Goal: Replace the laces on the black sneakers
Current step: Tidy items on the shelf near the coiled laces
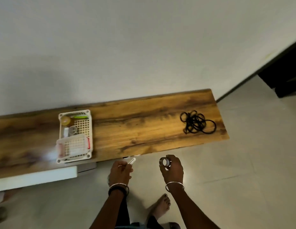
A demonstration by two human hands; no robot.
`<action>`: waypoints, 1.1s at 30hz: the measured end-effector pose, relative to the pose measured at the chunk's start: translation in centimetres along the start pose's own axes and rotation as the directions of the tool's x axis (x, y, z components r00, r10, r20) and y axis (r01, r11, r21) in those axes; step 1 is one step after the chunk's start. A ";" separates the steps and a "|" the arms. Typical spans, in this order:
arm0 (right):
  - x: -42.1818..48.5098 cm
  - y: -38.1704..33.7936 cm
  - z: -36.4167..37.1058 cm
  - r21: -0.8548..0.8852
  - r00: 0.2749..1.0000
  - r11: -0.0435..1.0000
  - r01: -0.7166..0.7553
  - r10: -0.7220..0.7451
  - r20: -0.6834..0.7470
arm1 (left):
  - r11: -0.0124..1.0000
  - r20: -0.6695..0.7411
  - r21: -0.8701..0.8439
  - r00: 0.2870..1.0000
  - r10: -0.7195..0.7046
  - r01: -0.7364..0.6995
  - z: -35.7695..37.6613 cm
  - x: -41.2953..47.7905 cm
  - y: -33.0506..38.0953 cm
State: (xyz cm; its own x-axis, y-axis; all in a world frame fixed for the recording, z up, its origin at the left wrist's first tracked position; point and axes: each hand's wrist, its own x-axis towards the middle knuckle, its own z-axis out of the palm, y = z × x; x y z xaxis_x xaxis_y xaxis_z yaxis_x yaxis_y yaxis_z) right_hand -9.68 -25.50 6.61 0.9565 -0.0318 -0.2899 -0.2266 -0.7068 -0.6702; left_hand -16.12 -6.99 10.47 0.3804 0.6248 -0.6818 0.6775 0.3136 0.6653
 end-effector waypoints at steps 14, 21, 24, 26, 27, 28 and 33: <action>-1.3 -20.6 18.7 -0.045 0.932 0.960 0.276 -0.256 0.255 | 0.984 -0.101 -0.174 0.994 -0.042 0.024 -20.0 14.6 6.9; 3.7 -25.8 25.3 -0.120 0.904 0.937 0.329 -0.276 0.325 | 0.996 -0.119 -0.083 0.992 -0.041 0.031 -19.7 22.2 7.9; 5.9 -26.6 27.5 -0.137 0.884 0.922 0.362 -0.293 0.364 | 0.999 -0.176 0.046 0.984 0.035 -0.028 -18.6 24.5 7.5; 7.3 -26.9 29.1 -0.159 0.872 0.907 0.390 -0.308 0.381 | 0.993 -0.224 0.104 0.971 0.082 -0.060 -18.1 25.6 7.8; 7.9 -27.0 29.8 -0.172 0.867 0.896 0.409 -0.323 0.379 | 0.990 -0.242 0.119 0.965 0.098 -0.071 -17.9 26.0 8.1; 8.6 -26.9 30.8 -0.188 0.862 0.883 0.429 -0.338 0.378 | 0.987 -0.258 0.143 0.960 0.112 -0.077 -17.7 26.7 8.2; 10.7 -26.5 34.0 -0.296 0.820 0.797 0.526 -0.383 0.425 | 0.941 -0.232 0.322 0.955 0.183 -0.102 -17.4 29.9 9.1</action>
State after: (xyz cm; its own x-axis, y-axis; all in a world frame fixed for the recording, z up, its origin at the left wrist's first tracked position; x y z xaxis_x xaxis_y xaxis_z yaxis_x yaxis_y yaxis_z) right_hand 0.32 16.95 -1.97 0.7931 0.5451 -0.2719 0.3766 -0.7896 -0.4844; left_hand -9.51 26.97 1.46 0.3413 0.8204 -0.4588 0.8013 0.0013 0.5983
